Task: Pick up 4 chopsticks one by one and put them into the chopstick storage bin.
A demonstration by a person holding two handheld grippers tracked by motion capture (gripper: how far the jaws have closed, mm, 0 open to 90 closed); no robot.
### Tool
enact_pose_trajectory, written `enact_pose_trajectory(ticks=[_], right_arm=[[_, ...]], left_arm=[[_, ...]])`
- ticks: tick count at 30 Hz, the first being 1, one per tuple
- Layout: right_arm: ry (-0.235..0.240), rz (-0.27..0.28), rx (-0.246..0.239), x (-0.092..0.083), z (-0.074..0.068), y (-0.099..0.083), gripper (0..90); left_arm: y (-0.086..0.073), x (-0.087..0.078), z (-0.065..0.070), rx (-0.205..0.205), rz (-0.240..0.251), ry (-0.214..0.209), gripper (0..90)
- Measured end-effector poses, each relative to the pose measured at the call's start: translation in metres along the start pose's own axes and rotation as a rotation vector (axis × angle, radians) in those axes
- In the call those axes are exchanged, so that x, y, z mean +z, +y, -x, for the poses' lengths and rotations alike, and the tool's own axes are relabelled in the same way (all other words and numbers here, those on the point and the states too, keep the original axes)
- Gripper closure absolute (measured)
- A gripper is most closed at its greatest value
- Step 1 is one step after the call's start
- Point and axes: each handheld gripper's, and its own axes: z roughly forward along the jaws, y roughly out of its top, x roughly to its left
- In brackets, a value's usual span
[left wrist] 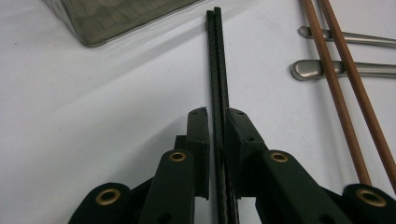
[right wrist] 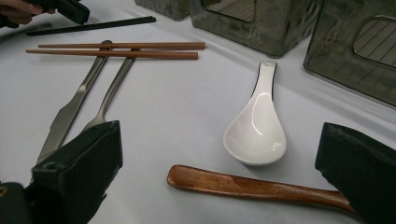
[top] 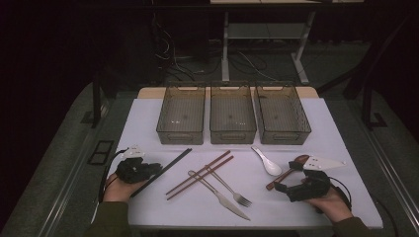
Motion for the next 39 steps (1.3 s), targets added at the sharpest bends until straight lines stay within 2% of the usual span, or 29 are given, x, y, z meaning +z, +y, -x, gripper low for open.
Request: enact_pose_trajectory(ticks=[10,18,29,36,39], right_arm=[[0.000,-0.002,0.000,0.0000,0.0003,0.0000,0.5],[0.000,-0.001,0.001,-0.0001,0.0002,0.0000,0.5],[0.000,-0.002,-0.002,0.0002,0.0000,-0.0001,0.5],[0.001,-0.002,-0.001,0.0006,-0.0001,-0.0001,0.5],[0.002,-0.002,-0.002,0.0009,0.0001,0.0000,0.5]], left_arm=[[0.0008,0.0032,-0.0008,0.018,-0.021,0.004,78.9],[0.0008,0.0053,-0.0014,0.016,-0.029,0.019,78.9],[0.0006,0.0075,-0.0019,0.020,-0.021,0.022,79.0],[0.0014,0.0084,-0.0019,0.022,-0.027,0.034,83.4],[0.0010,0.0089,-0.0023,0.011,-0.018,0.031,84.1]])
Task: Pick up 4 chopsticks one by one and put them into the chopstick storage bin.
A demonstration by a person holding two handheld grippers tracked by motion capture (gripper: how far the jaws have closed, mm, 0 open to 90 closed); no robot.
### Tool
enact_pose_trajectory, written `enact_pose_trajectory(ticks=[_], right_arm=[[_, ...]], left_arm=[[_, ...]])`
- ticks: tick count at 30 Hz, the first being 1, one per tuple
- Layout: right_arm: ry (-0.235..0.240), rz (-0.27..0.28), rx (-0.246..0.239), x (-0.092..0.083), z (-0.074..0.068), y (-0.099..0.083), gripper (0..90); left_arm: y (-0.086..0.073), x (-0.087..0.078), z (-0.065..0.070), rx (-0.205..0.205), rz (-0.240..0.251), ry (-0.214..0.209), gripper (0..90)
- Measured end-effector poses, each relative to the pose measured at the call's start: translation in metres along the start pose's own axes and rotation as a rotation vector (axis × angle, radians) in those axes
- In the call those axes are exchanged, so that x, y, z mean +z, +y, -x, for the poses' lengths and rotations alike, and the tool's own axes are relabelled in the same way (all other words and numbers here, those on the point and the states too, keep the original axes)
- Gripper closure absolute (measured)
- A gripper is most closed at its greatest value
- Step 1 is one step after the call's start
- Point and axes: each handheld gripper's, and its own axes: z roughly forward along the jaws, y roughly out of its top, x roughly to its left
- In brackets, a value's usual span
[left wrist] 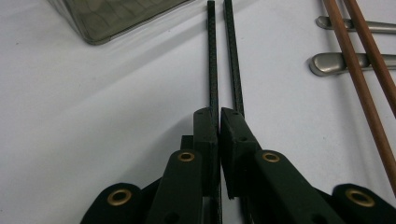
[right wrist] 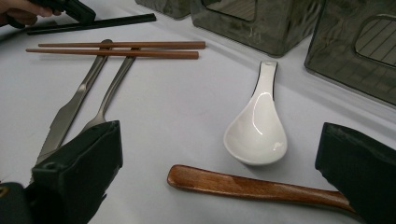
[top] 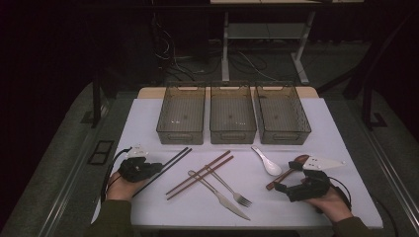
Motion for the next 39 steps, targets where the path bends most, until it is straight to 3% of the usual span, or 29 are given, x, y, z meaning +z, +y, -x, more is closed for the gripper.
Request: enact_pose_trajectory(ticks=[22,39], right_arm=[[0.000,-0.001,0.001,-0.001,0.000,0.000,0.4],[0.000,0.000,0.001,-0.001,0.000,0.000,0.5]], left_arm=[[0.005,-0.008,0.002,0.000,-0.002,-0.004,85.0],[0.014,-0.016,0.014,0.018,0.006,-0.032,85.0]])
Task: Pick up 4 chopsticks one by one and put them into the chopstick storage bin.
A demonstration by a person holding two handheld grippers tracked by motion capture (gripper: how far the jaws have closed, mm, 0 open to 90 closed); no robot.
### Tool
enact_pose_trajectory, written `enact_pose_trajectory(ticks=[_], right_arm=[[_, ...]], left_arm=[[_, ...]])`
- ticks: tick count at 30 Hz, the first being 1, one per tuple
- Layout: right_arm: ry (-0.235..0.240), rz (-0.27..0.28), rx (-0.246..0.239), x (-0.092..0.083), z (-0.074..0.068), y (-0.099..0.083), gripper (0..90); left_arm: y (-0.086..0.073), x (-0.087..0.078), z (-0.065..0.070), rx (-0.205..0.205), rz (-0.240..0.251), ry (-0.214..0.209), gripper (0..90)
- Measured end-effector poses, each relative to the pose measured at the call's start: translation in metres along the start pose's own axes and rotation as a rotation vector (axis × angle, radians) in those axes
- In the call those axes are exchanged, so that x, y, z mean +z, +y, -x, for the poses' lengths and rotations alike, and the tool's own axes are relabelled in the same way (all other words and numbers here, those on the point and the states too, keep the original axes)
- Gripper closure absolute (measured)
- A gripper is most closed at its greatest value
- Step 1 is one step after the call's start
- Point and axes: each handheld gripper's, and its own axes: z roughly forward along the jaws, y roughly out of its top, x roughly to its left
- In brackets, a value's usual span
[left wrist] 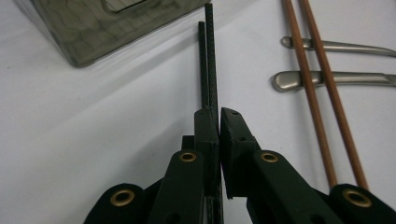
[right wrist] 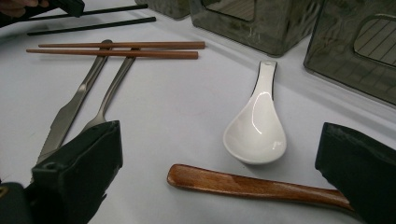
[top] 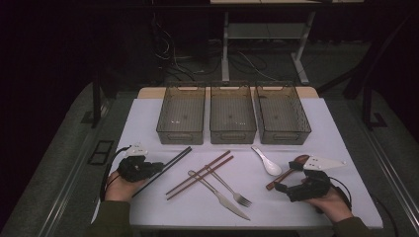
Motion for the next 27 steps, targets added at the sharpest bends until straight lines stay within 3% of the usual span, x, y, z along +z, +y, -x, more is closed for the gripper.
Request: enact_pose_trajectory(ticks=[5,27], right_arm=[[0.000,-0.002,0.000,0.000,0.000,0.000,0.5],[0.002,0.000,-0.001,0.000,0.000,0.000,0.5]], left_arm=[[0.005,0.000,0.006,0.029,0.002,-0.015,85.0],[0.026,0.001,0.017,0.048,0.049,-0.054,85.0]])
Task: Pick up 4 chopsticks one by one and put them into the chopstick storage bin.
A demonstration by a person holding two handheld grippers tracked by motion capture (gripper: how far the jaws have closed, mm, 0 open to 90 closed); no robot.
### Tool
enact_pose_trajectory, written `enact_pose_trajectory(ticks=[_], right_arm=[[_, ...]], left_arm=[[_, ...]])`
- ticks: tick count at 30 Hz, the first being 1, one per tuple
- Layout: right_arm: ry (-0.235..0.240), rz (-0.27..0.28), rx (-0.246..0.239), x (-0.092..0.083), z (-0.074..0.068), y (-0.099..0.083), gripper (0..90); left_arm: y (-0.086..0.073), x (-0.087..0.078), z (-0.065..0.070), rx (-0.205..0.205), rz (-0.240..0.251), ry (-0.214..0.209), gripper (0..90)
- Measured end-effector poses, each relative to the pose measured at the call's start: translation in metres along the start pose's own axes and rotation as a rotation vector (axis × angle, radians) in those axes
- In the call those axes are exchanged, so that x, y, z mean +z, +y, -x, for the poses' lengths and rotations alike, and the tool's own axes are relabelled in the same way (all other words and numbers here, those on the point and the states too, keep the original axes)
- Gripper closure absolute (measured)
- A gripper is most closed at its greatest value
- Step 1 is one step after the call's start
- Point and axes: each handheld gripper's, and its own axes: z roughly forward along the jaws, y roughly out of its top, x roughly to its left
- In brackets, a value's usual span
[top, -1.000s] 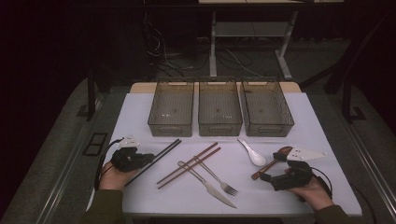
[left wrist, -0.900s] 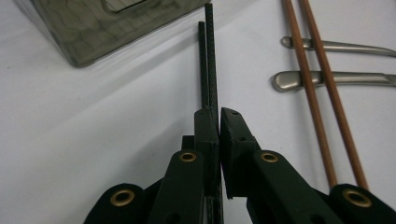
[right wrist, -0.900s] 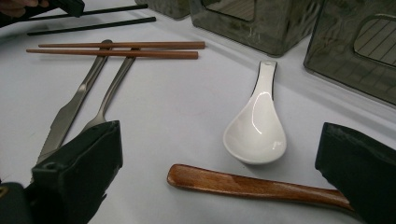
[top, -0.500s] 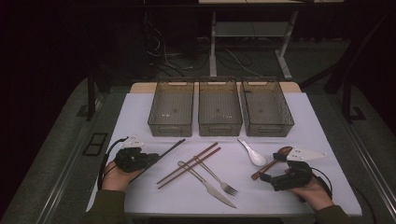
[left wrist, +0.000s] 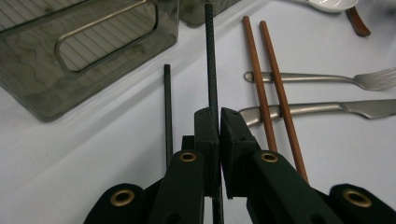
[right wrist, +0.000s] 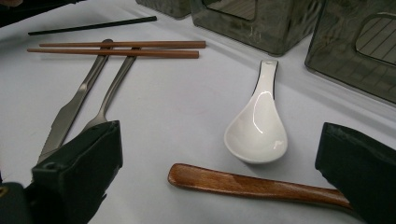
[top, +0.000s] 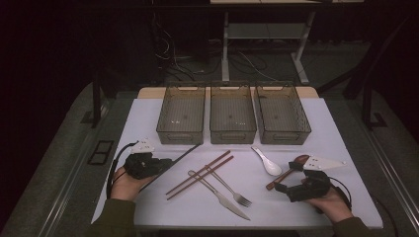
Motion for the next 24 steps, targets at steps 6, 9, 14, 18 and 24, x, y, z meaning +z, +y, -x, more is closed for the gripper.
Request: enact_pose_trajectory(ticks=[6,9,14,18,24], right_arm=[[-0.001,0.003,-0.001,0.000,0.000,0.000,0.5],[-0.001,0.003,0.003,0.000,0.000,0.000,0.5],[-0.001,0.007,0.004,0.000,0.000,0.000,0.5],[-0.003,0.008,0.005,0.000,0.000,0.000,0.5],[-0.005,0.007,0.009,0.000,0.000,0.000,0.5]], left_arm=[[0.007,0.000,-0.001,-0.021,0.036,-0.020,85.0],[0.012,0.000,-0.002,-0.033,0.044,-0.028,85.0],[0.021,0.003,-0.003,-0.028,0.029,-0.023,84.9],[0.027,0.003,-0.007,-0.037,0.038,-0.029,84.9],[0.035,0.005,-0.010,-0.040,0.039,-0.024,84.9]])
